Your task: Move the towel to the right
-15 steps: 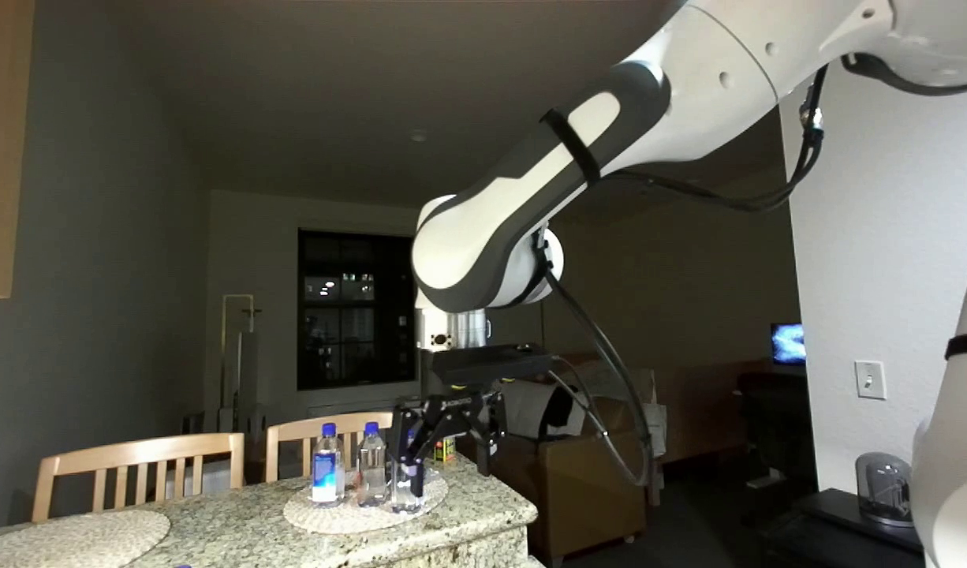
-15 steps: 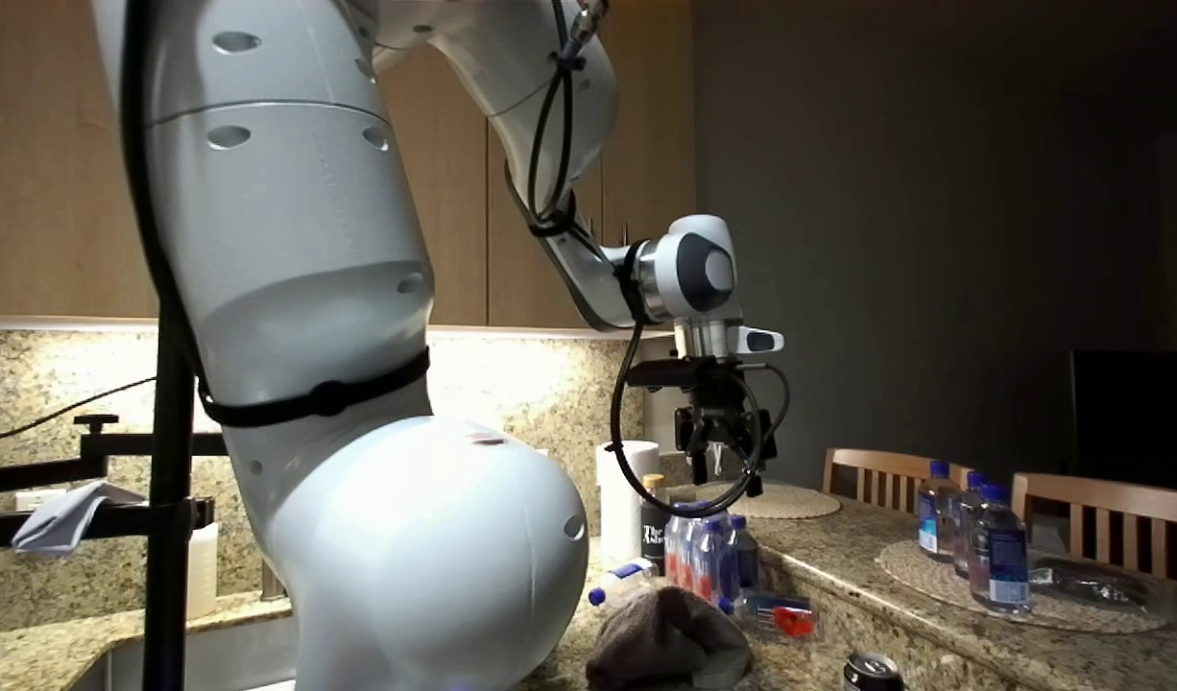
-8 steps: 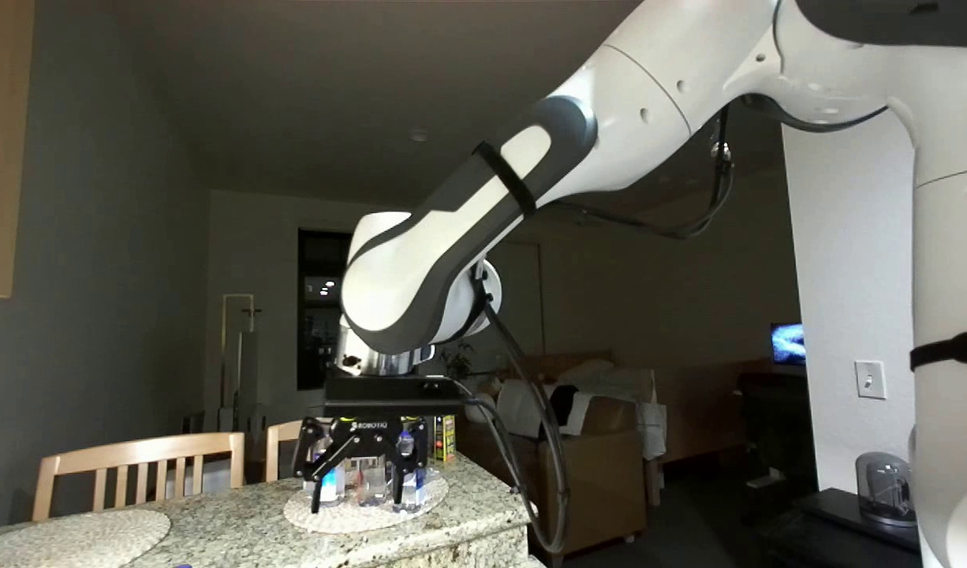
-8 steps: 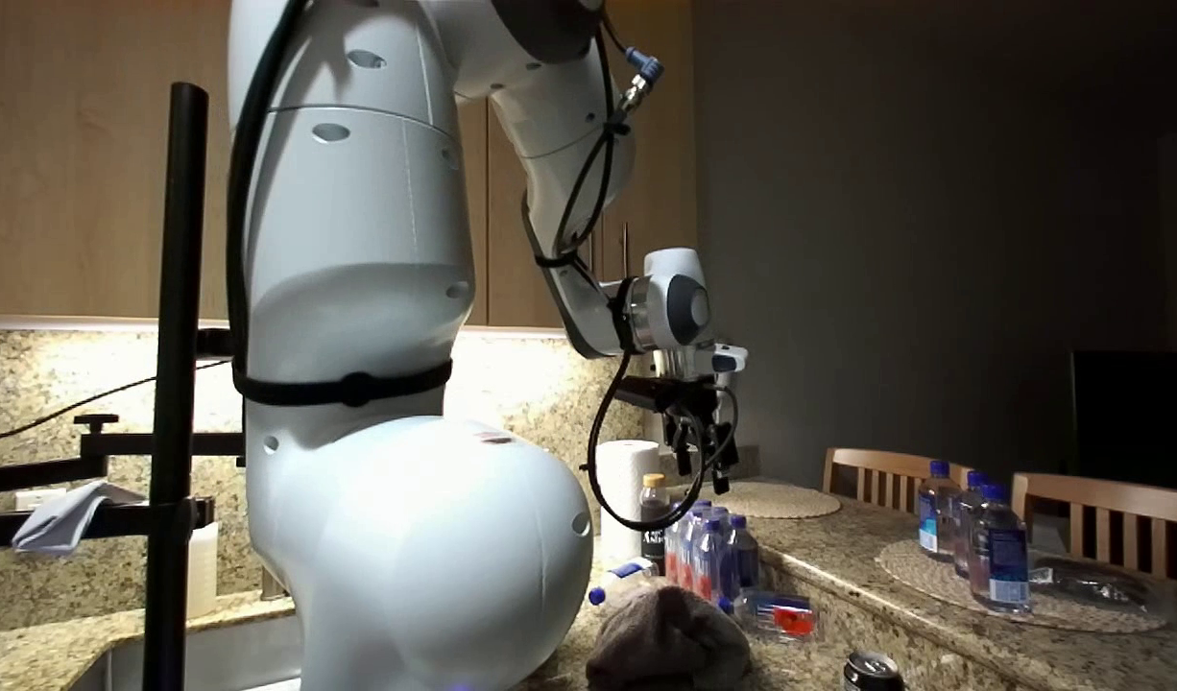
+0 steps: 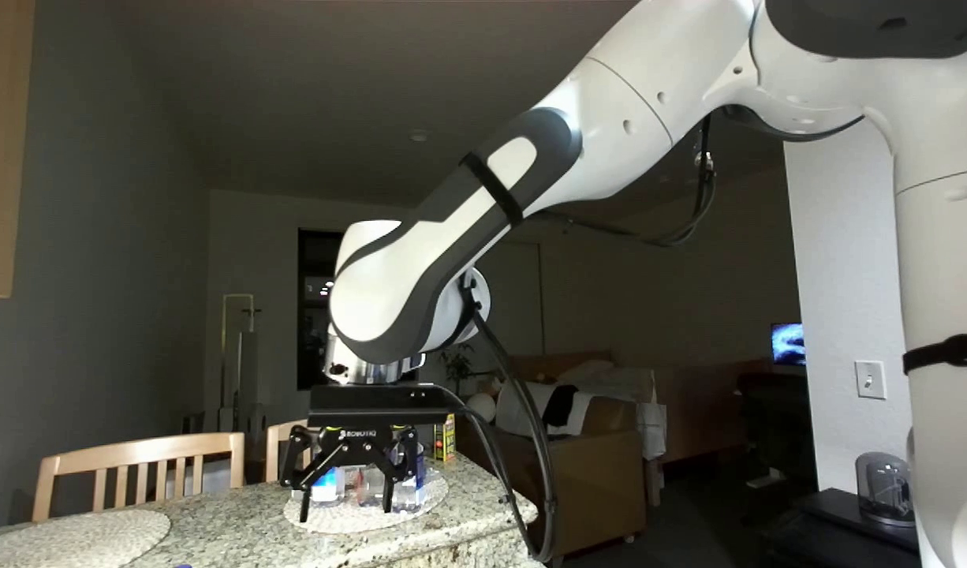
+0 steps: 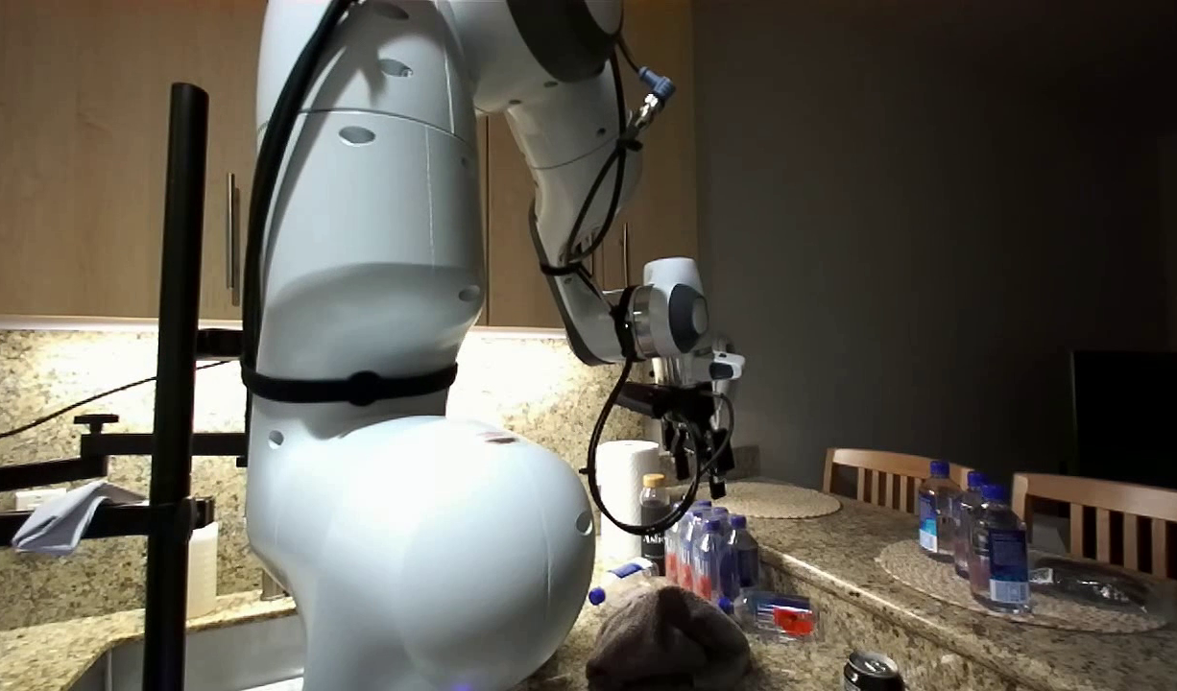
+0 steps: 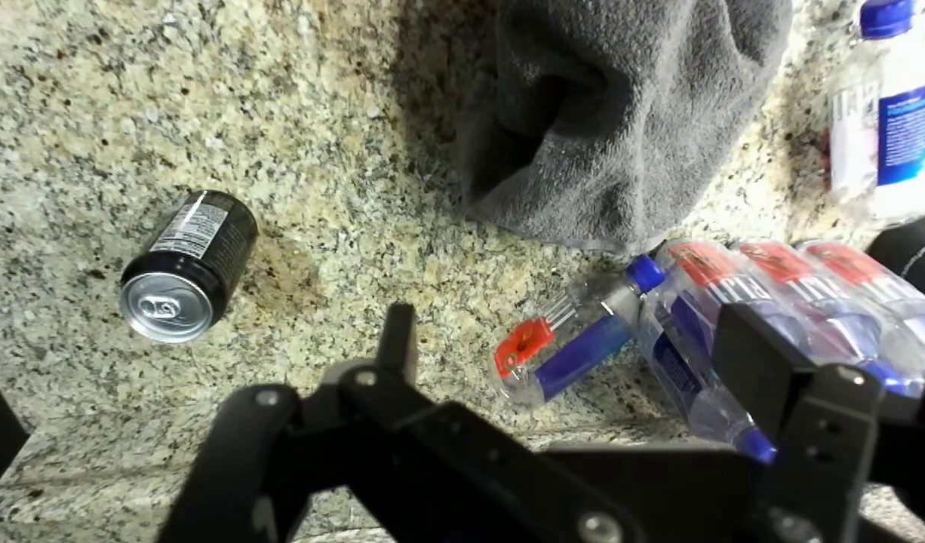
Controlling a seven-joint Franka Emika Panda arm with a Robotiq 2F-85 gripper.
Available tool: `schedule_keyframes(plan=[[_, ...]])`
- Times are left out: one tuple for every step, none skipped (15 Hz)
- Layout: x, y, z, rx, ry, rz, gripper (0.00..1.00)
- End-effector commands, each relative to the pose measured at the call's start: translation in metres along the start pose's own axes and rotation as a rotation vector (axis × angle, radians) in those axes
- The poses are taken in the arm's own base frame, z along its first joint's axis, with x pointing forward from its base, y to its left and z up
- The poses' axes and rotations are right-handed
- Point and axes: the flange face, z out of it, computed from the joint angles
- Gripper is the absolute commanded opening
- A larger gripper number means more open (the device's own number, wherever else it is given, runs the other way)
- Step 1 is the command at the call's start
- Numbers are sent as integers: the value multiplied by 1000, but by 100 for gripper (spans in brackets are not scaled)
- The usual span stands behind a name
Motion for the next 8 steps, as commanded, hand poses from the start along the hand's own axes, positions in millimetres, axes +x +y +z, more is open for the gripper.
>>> schedule_keyframes(plan=[[4,-12,19,12,-52,-35,100],[4,-19,29,16,-68,-57,100],[4,-27,38,25,-85,-81,100],[4,-35,48,34,-106,-108,100],[5,-39,56,35,-119,-123,100],[6,-46,66,39,-138,-144,100],[6,-51,76,36,-153,-161,100],[7,-54,88,16,-165,-168,100]])
